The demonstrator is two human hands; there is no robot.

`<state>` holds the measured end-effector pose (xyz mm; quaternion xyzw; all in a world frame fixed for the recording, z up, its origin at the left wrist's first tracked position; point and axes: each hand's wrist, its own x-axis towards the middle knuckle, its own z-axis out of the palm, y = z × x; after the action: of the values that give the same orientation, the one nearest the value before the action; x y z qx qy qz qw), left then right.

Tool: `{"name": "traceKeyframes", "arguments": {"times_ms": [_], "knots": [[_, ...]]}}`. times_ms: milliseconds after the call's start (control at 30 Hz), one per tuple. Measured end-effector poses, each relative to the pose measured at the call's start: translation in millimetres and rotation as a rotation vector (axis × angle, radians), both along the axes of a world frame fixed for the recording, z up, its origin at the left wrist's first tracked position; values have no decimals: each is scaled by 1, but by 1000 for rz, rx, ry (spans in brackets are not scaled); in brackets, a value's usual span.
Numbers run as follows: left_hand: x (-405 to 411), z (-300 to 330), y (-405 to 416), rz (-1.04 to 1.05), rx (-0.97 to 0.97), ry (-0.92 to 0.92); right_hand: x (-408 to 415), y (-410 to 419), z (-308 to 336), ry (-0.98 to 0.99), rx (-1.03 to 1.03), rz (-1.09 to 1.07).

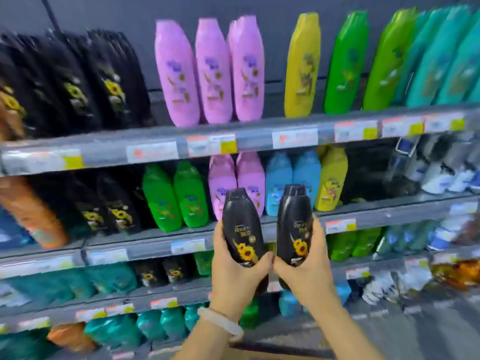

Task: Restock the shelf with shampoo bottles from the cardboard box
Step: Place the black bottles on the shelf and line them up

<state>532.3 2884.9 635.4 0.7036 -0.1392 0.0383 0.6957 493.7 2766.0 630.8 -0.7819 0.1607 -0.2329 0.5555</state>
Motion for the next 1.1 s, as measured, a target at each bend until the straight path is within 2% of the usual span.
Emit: {"name": "traceKeyframes", "arguments": {"times_ms": [133, 333, 667, 867, 1100], "knots": [[5, 82, 18, 59, -22, -127, 16, 9, 81, -118, -61, 119], [12, 148, 50, 175, 20, -218, 44, 36, 138, -217, -110, 241], [84, 181, 162, 228, 58, -316, 123, 132, 166, -293, -141, 333], [174, 210, 224, 212, 109, -333, 200, 197, 204, -388, -122, 245], [236, 211, 234, 136, 108, -313, 264, 219, 220, -426, -120, 124]]}}
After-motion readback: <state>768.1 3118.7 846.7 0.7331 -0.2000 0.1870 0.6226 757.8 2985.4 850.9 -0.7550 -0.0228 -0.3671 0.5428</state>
